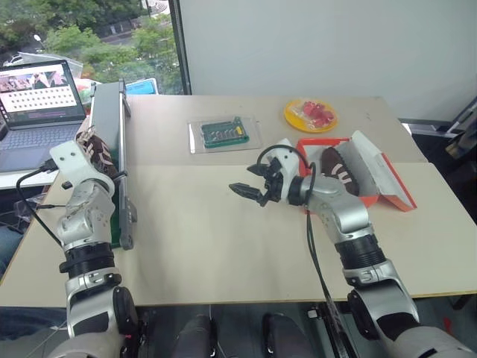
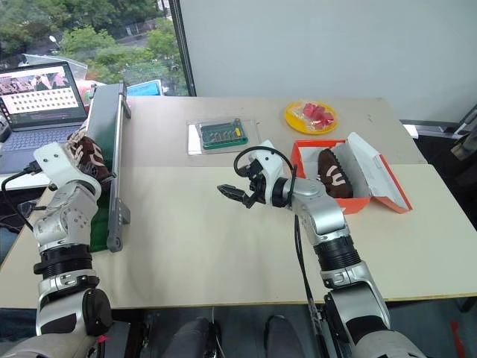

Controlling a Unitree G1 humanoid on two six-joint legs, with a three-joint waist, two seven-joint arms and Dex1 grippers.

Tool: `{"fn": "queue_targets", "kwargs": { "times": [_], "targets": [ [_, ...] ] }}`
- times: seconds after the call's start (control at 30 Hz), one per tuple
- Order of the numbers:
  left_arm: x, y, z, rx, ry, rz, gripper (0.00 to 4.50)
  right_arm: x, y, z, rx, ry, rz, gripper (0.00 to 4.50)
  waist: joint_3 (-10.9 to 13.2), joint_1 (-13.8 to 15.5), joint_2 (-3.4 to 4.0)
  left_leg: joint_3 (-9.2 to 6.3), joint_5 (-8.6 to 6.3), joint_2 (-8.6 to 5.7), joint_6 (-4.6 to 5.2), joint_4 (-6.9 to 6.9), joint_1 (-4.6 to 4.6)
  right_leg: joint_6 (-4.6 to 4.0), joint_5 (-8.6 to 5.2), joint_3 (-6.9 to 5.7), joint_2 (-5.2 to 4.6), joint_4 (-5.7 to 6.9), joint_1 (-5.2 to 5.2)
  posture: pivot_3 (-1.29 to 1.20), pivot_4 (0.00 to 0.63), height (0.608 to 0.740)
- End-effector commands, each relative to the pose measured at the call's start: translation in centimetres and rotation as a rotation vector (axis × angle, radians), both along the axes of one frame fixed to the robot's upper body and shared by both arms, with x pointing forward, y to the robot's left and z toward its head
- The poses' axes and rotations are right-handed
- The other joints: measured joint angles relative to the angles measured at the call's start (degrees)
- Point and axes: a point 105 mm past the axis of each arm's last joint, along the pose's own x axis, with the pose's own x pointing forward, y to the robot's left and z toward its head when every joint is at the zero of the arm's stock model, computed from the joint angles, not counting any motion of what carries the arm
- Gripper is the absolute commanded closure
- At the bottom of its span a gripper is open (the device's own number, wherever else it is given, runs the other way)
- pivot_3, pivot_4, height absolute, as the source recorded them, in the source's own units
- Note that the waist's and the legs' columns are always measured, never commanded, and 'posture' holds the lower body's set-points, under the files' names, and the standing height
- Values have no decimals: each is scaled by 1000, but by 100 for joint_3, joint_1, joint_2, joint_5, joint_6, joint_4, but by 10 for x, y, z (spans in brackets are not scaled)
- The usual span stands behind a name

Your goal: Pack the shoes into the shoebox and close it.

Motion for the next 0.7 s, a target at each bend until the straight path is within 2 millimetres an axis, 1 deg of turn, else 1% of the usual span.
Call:
{"fn": "queue_targets", "kwargs": {
  "times": [0.03,0.1,0.13,0.2,0.23,0.27,0.33,0.37,0.43,0.5,0.53,0.63,0.7],
  "targets": [
    [8,-32,63,63,-236,-135,4493,2,-1,35,156,-18,-16,0,1,11,-3,-1,2,0,-3,0,-3,0,0,-3,-1,-1,-1,0,150,740],
    [12,-71,83,48,-327,-322,4493,7,-5,62,345,31,-45,0,2,22,-3,-1,6,1,-11,1,-8,0,0,-6,-1,-3,-2,0,150,740],
    [12,-92,91,60,-357,-421,4493,11,-8,76,437,55,-62,0,3,30,-5,-1,18,0,-31,1,-9,0,0,-7,-2,-4,-2,0,150,740],
    [9,-127,101,69,-401,-590,4493,19,-20,103,614,103,-99,0,3,56,-5,-1,22,-1,-37,3,-16,0,0,-11,-4,-4,-4,0,150,740],
    [7,-139,104,58,-418,-648,4493,22,-26,113,683,124,-110,0,3,54,-5,-1,22,0,-37,3,-15,0,0,-11,-4,-3,-3,0,150,740],
    [5,-147,106,46,-430,-683,4493,24,-30,120,731,141,-116,0,3,55,-5,0,21,1,-36,1,-15,0,0,-11,-3,-5,-4,0,150,740],
    [1,-174,113,22,-454,-789,4493,26,-41,140,862,186,-113,0,3,54,-5,-2,20,2,-35,-2,-15,0,0,-14,-3,-8,-3,0,150,740],
    [-1,-184,115,14,-462,-826,4493,26,-44,146,902,202,-108,0,3,47,-5,-2,20,4,-33,-3,-14,0,0,-13,-1,-10,-3,0,150,740],
    [-4,-204,119,-5,-472,-902,4493,26,-47,150,931,227,-101,0,3,28,-5,0,18,4,-30,-7,-14,0,0,-13,0,-16,-3,0,150,740],
    [-6,-215,120,-14,-474,-939,4493,25,-47,151,937,242,-102,0,3,-14,-5,2,11,2,-16,-6,-15,0,0,-10,0,-16,-2,0,150,740],
    [-7,-225,120,-21,-476,-975,4493,25,-46,151,940,249,-103,0,4,-36,-4,4,-4,2,9,-6,-15,0,0,-6,1,-16,-4,0,150,740],
    [-11,-249,121,-26,-475,-1068,4493,25,-46,150,942,263,-109,0,4,-47,-4,3,-4,2,10,-6,-12,1,0,-1,5,-14,-5,0,150,740],
    [-14,-261,123,-23,-476,-1115,4493,25,-46,147,941,271,-116,0,4,-43,-4,3,-4,1,11,-6,-14,1,0,-1,5,-14,-6,0,150,740]
  ]
}}
